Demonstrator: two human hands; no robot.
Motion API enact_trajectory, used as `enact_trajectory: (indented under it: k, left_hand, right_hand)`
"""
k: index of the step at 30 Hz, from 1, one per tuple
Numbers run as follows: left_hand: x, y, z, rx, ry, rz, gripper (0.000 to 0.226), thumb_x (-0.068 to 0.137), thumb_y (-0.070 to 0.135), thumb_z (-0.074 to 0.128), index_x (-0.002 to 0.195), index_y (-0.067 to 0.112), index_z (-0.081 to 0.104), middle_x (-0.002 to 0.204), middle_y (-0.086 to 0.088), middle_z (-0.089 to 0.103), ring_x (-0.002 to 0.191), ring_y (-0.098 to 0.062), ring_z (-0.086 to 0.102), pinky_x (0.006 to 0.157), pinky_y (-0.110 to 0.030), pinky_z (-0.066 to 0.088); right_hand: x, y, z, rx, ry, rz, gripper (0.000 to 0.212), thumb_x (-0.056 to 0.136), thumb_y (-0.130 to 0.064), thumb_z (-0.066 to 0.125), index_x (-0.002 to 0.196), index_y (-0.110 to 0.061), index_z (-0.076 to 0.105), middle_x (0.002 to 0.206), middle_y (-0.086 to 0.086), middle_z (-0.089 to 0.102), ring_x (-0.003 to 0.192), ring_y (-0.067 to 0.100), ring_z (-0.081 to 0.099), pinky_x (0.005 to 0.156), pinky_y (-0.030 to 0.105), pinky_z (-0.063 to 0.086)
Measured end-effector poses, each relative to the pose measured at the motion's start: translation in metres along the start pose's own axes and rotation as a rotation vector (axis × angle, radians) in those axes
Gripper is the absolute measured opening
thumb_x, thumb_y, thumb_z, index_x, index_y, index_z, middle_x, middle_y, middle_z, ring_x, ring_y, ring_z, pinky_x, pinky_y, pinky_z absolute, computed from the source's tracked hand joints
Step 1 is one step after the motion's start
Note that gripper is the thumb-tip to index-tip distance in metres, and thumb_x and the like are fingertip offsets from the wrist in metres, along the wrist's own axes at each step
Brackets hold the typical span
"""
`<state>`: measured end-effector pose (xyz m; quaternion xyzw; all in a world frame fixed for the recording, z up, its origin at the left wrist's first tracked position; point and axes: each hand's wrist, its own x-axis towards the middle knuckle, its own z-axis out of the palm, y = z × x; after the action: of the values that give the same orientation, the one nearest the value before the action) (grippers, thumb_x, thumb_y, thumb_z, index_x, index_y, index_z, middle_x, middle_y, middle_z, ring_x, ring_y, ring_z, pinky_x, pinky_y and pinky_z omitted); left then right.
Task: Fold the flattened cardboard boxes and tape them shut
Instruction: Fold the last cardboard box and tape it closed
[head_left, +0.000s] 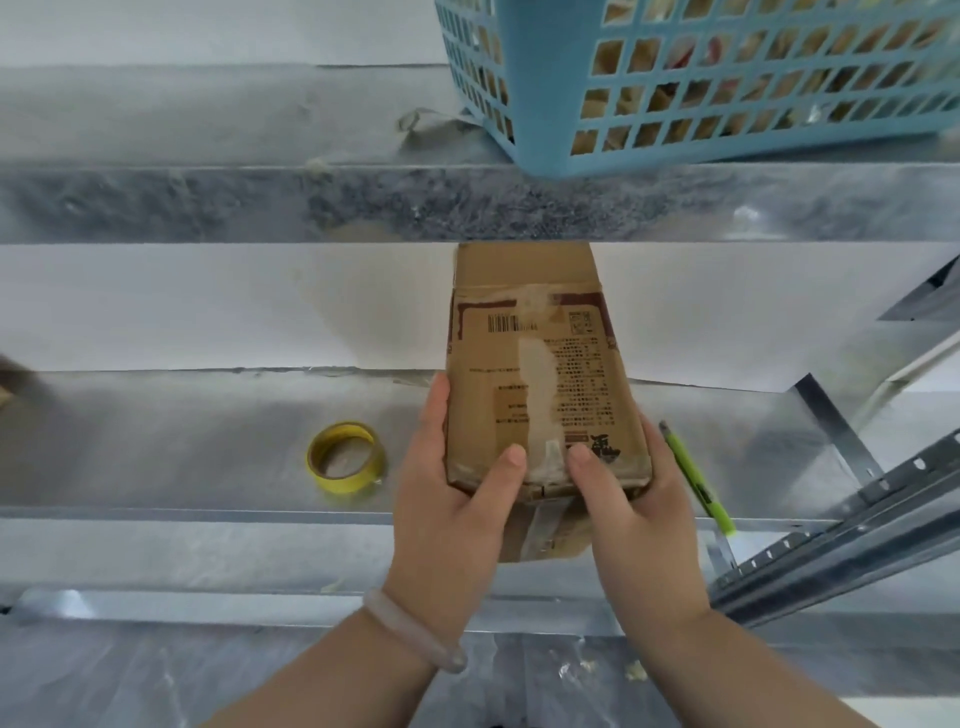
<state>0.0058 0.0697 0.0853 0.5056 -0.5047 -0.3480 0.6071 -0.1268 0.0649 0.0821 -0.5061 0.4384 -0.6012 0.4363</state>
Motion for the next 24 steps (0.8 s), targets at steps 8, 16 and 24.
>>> enact_trajectory:
  k: [8, 16, 24]
  left_hand:
    - [-0.006, -0.014, -0.003, -0.043, -0.016, 0.119, 0.055, 0.095, 0.043, 0.049, 0.145, 0.035, 0.029, 0.135, 0.025, 0.052, 0.125, -0.003, 0.052, 0.097, -0.02, 0.048]
    - [-0.008, -0.037, -0.01, 0.0, -0.152, 0.301, 0.077, 0.1, 0.051, 0.034, 0.151, -0.003, 0.013, 0.157, -0.006, 0.028, 0.142, -0.028, 0.032, 0.112, -0.043, 0.036]
    - [0.008, -0.033, -0.041, 0.419, -0.234, 0.425, 0.077, 0.088, 0.068, 0.045, 0.146, 0.018, 0.036, 0.156, -0.003, 0.028, 0.142, -0.016, 0.031, 0.109, -0.026, 0.038]
  right_hand:
    - [-0.008, 0.018, -0.007, -0.056, 0.067, -0.08, 0.037, 0.102, -0.024, 0.033, 0.132, -0.03, 0.055, 0.119, -0.022, 0.067, 0.113, -0.006, 0.058, 0.086, 0.005, 0.045]
    - [-0.006, 0.04, -0.03, -0.227, -0.137, -0.251, 0.06, 0.105, -0.038, 0.023, 0.158, -0.013, 0.007, 0.161, -0.002, 0.027, 0.148, 0.014, 0.025, 0.117, 0.021, 0.024]
    - [0.001, 0.03, -0.044, -0.384, -0.181, -0.347, 0.069, 0.1, -0.057, 0.037, 0.157, -0.024, 0.018, 0.152, -0.014, 0.039, 0.138, 0.011, 0.041, 0.111, 0.025, 0.037]
